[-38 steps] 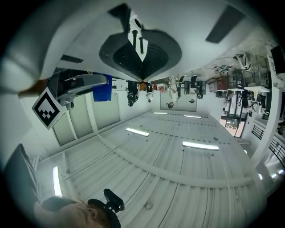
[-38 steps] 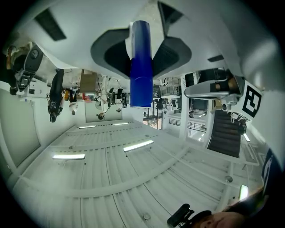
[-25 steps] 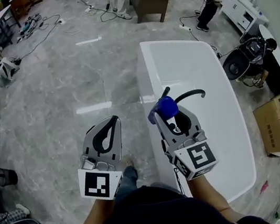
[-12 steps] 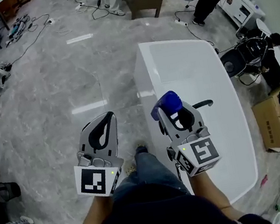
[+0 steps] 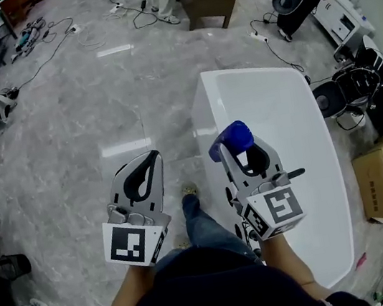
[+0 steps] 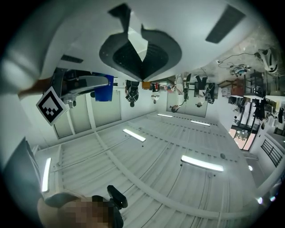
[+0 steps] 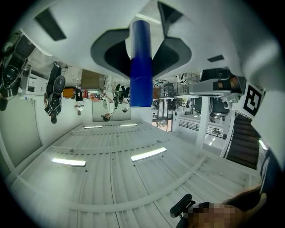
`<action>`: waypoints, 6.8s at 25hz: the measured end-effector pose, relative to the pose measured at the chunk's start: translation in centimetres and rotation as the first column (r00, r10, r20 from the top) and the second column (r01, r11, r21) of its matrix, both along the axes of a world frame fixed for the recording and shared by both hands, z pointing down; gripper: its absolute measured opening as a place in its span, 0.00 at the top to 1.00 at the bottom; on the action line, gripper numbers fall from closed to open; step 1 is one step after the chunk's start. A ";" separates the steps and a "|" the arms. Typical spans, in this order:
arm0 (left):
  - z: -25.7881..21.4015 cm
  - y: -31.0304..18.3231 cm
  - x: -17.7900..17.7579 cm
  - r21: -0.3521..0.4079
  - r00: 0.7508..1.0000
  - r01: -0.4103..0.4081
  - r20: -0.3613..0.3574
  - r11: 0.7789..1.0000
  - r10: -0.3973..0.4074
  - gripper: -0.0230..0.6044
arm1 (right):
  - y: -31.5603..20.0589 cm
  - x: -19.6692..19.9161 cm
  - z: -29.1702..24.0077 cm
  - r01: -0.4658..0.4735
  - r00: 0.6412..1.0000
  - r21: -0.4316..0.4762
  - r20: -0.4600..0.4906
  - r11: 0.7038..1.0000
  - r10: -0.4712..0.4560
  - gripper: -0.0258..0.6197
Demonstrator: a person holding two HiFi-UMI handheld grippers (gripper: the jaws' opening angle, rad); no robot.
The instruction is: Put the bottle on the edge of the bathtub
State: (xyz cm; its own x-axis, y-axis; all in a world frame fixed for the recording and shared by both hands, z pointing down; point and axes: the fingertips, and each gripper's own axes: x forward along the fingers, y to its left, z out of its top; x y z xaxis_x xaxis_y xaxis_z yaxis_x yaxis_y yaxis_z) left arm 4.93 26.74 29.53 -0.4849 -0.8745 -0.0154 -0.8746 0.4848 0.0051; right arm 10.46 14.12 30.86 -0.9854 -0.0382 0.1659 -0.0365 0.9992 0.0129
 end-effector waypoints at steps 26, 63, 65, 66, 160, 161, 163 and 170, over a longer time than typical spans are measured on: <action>-0.2 -26.1 -23.7 -0.040 0.973 -0.229 0.003 0.973 0.230 0.93 | -23.9 -17.4 1.1 -0.270 0.963 -0.034 -0.019 0.962 0.270 0.71; 13.8 -50.2 -20.9 -0.174 0.268 -0.956 -0.204 0.235 0.941 0.93 | -33.0 -14.7 18.2 -0.921 0.383 -0.078 -0.339 0.380 0.859 0.71; 15.2 -49.9 -20.8 -0.183 0.266 -0.956 -0.220 0.228 0.939 0.93 | -33.0 -14.9 20.3 -0.915 0.397 -0.087 -0.352 0.393 0.847 0.71; 15.8 -49.8 -20.7 -0.186 0.267 -0.956 -0.229 0.227 0.936 0.93 | -32.9 -15.0 21.4 -0.911 0.406 -0.089 -0.359 0.403 0.840 0.71; -10.3 -48.3 -16.2 0.020 0.387 -0.921 0.144 0.388 0.911 0.93 | -34.0 -7.7 -10.6 -0.964 0.234 0.168 0.172 0.205 0.957 0.92; -10.3 -48.2 -16.2 0.018 0.387 -0.921 0.144 0.389 0.911 0.93 | -34.0 -7.7 -10.6 -0.964 0.235 0.167 0.171 0.207 0.957 0.92; -10.3 -48.1 -16.3 0.012 0.389 -0.920 0.143 0.391 0.910 0.93 | -33.8 -7.8 -10.7 -0.964 0.237 0.162 0.171 0.210 0.956 0.92; -10.2 -47.8 -15.7 0.009 0.390 -0.919 0.148 0.393 0.909 0.93 | -33.4 -6.8 -10.6 -0.965 0.238 0.155 0.171 0.212 0.956 0.92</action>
State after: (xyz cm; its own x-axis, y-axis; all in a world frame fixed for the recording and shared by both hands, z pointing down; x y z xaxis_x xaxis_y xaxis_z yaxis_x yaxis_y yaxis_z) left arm -10.74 -21.03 19.33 0.6156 -0.7824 -0.0946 -0.7872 -0.6048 -0.1205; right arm 3.67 -19.26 20.24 -0.1789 -0.9838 -0.0135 -0.9714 0.1745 0.1611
